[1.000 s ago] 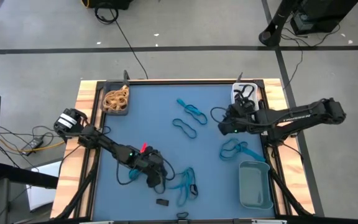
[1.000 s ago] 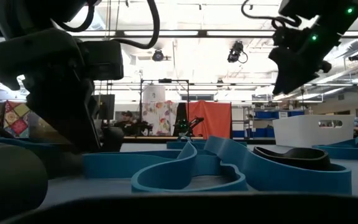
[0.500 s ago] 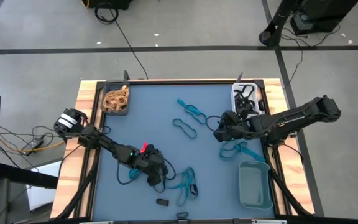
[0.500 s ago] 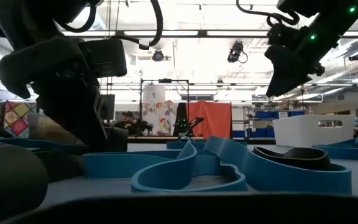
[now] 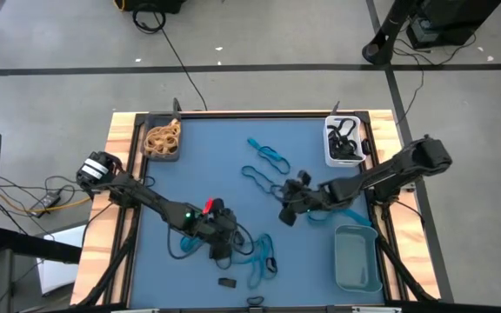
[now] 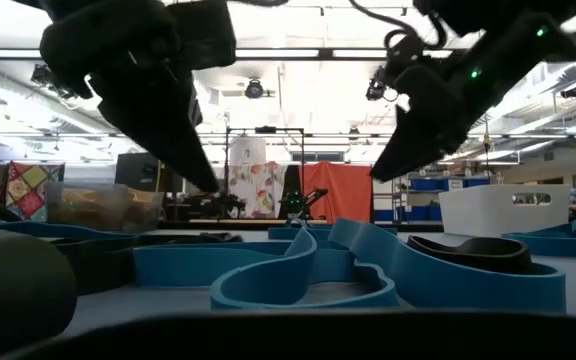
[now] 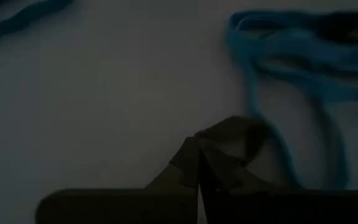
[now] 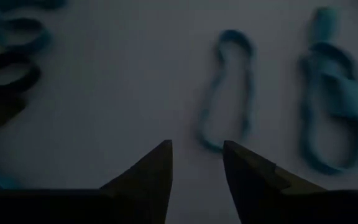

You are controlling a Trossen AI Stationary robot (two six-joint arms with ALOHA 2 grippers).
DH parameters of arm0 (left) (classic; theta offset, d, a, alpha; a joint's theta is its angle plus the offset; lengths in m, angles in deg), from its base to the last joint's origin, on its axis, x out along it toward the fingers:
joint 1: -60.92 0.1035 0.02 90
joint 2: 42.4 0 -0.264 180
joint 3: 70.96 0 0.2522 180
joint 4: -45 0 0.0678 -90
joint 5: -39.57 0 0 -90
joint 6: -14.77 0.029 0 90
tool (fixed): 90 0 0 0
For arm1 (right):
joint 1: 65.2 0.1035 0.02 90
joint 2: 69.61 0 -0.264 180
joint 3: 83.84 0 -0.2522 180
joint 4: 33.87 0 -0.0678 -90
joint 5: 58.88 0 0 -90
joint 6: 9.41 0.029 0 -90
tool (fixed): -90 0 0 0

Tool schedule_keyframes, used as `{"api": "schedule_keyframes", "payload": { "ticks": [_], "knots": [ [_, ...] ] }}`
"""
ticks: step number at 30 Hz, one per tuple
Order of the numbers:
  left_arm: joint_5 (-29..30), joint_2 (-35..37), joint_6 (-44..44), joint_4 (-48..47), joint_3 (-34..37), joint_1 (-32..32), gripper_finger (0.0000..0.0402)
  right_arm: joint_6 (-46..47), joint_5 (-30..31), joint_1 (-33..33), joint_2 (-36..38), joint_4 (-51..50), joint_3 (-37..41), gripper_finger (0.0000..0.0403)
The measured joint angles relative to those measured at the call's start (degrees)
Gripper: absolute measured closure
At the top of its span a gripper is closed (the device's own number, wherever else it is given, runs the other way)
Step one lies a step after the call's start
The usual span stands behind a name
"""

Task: Sort rubber bands into baskets
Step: Put the black rubber band into the white bin

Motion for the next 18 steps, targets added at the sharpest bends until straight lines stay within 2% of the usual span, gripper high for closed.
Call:
{"api": "schedule_keyframes", "payload": {
  "ticks": [8, 15, 18],
  "knots": [
    [-0.17, 0.00, -0.62, -6.05, 0.39, -0.02, 0.0352, -6.21, -14.16, 0.13, -9.90, 22.68, 0.00, 0.0235],
    [0.26, -0.02, 0.50, -5.51, 4.11, 0.62, 0.0294, -6.26, -15.66, -0.04, -11.15, 24.81, -0.02, 0.0226],
    [0.48, -0.04, 0.36, -4.45, 5.74, 1.45, 0.0283, -6.56, -15.68, -0.08, -10.88, 24.84, -0.02, 0.0226]
  ]
}}
